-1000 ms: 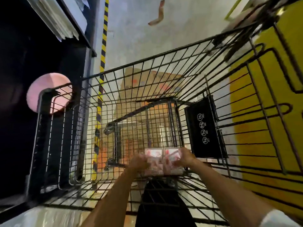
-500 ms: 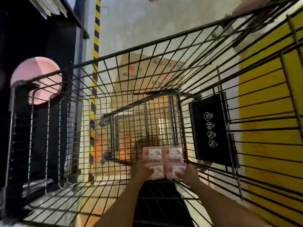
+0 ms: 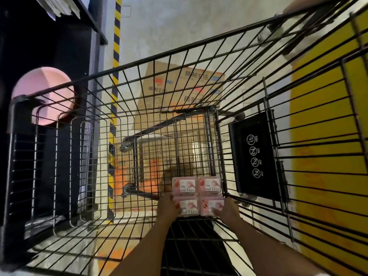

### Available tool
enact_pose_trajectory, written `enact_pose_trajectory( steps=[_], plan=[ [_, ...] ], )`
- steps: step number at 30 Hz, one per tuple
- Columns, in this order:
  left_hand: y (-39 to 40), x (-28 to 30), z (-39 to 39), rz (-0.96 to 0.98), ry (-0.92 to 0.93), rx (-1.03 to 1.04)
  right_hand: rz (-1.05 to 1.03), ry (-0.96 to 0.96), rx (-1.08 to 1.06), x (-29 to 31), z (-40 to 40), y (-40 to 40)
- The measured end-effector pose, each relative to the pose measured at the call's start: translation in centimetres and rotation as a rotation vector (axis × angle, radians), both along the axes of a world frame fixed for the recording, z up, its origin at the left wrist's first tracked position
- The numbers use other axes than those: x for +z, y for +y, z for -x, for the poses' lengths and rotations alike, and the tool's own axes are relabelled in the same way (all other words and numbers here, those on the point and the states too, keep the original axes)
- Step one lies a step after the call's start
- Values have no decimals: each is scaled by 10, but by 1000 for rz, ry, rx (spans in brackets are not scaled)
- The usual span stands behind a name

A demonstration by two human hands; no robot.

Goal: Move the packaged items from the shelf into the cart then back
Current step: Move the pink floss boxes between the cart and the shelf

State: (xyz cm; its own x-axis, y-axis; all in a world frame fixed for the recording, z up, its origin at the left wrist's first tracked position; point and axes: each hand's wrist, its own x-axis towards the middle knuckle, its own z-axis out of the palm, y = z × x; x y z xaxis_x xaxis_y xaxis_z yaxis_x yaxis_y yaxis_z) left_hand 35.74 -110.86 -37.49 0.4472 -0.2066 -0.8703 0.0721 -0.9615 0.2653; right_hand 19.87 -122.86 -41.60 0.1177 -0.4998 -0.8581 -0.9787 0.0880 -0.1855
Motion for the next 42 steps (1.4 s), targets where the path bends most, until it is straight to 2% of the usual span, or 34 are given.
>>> enact_pose_trajectory(
  steps=[6,9,12,15,20,25,29,36,42],
  plan=[
    [0,10,-9,31,43,-30,-22,55,32,8,-7,-4],
    [-3,20,-22,50,26,-11,-20,114,125,36,-20,-14],
    [-9,42,-36,100,-44,43,39,102,120,68,-41,-21],
    [-13,77,-46,166,-169,53,15,-134,164,104,-73,-23],
    [1,162,-54,348,-490,110,94,-516,393,178,-128,-11],
    [63,244,-22,459,-805,339,132,-849,547,271,-142,31],
    [123,295,24,451,-1054,555,107,-1022,681,324,-125,81],
    [219,363,120,362,-1246,840,-78,-1314,892,383,-68,167],
    [302,367,211,242,-1304,1006,-215,-1438,1131,406,-35,242]
  ],
)
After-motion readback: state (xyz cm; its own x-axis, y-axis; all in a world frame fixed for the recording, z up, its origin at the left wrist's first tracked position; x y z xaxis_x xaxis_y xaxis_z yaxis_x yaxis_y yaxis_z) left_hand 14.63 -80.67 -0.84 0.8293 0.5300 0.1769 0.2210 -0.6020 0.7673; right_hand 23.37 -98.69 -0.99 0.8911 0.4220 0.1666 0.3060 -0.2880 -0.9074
